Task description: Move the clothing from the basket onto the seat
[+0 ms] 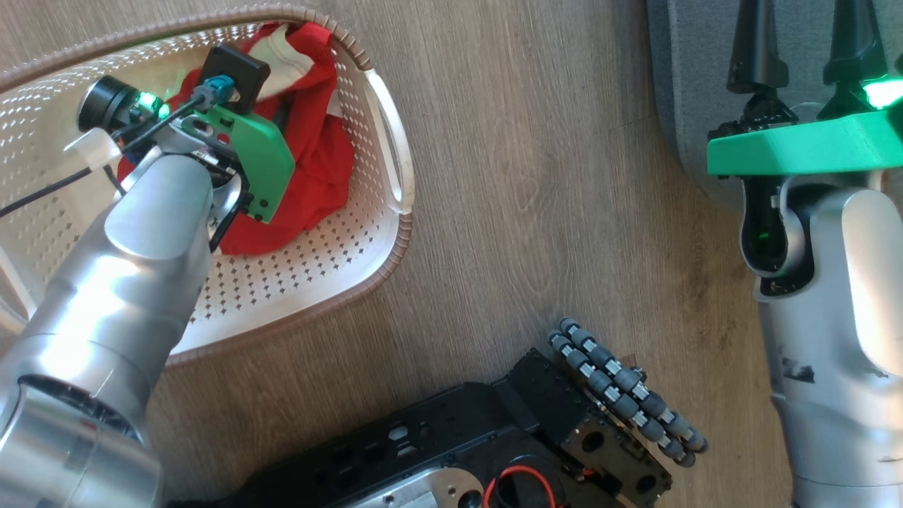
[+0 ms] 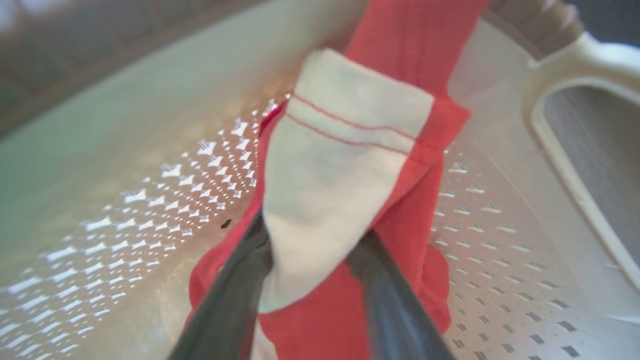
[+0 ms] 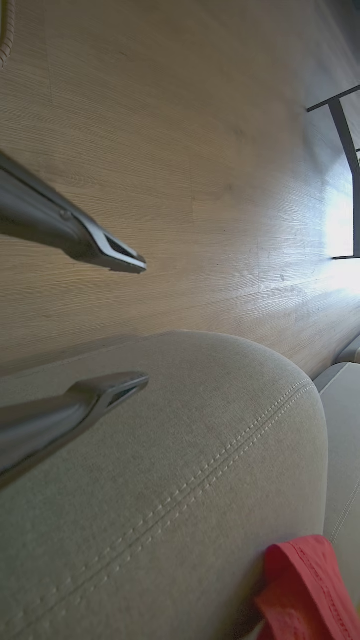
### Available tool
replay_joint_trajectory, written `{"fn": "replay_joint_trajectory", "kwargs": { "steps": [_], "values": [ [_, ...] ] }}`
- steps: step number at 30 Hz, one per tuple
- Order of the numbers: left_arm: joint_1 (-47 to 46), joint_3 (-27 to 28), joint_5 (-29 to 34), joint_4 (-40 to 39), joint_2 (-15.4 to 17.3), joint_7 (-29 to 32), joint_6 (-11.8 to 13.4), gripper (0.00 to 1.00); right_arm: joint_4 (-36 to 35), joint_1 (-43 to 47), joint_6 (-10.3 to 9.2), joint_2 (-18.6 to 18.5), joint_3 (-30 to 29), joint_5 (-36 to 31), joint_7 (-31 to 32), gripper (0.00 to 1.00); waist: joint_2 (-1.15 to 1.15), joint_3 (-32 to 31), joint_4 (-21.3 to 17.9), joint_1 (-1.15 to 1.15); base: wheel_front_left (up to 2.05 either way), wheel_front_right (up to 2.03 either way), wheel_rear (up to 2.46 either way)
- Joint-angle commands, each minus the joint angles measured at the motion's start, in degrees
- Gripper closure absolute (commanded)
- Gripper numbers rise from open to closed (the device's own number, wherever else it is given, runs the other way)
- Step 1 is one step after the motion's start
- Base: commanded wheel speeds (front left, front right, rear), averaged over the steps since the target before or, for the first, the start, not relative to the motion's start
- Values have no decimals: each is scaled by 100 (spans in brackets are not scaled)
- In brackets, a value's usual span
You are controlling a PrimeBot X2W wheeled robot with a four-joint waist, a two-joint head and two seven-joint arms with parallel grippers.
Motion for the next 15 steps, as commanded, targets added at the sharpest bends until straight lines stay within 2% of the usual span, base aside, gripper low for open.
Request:
{"fn": "replay_joint_trajectory", "kwargs": {
  "steps": [1,7,15],
  "values": [
    [50,-56,-158,-128,116,-21,4,100,-130,259,40,43,31,80,-29,0,0,3,9,0,0,0,0],
    [38,-252,-553,-169,297,-130,4,100,-114,110,40,44,37,149,-29,0,0,-66,12,0,0,0,0],
    [314,-441,-892,-239,221,-233,4,100,-39,113,40,45,-68,-16,-29,0,0,-539,246,0,0,0,0]
  ]
}}
